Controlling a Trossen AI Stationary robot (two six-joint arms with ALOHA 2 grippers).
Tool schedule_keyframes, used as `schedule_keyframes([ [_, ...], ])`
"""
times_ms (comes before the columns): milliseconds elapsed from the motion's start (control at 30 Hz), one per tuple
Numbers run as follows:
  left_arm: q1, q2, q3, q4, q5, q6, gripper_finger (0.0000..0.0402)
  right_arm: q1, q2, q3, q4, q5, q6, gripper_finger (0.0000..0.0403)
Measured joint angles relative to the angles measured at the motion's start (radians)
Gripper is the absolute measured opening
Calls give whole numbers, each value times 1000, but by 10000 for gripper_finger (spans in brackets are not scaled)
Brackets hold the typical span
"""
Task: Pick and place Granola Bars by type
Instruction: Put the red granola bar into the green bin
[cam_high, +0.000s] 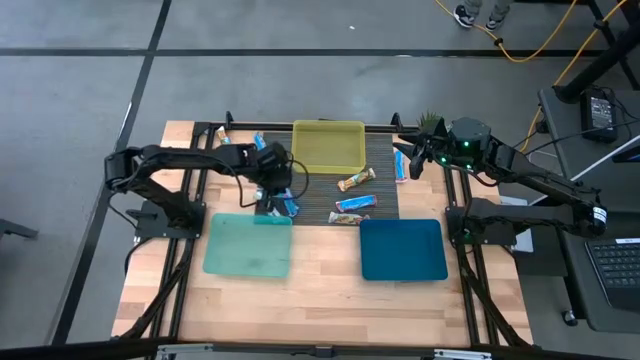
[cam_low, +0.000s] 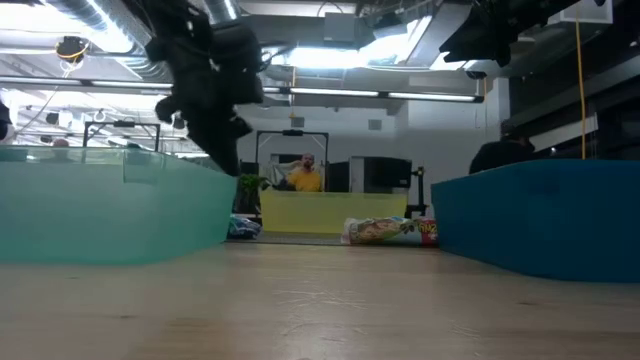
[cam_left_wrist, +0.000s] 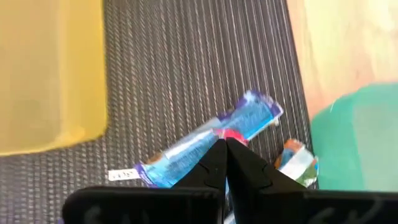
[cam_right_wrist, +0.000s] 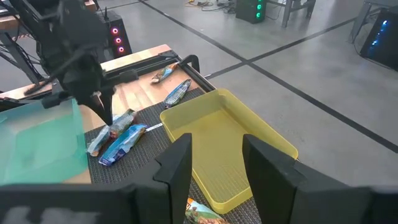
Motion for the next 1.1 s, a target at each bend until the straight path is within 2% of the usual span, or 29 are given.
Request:
schedule_keyframes([
  [300,8,-60,49,-7,-13,-39,1,0,0,0,0,0,-2,145],
  [400,22,-59,50,-73,-12,-58,1,0,0,0,0,0,-2,145],
  [533,26,-31,49,-193,-5,-6,10,0,0,0,0,0,-4,145],
  [667,13,-7,49,-227,-1,55,40,0,0,0,0,0,-4,145],
  [967,-16,49,49,-210,1,117,136,0,0,0,-59,1,-1,145],
  [1100,-40,92,49,-197,0,151,163,0,0,0,-60,0,-1,145],
])
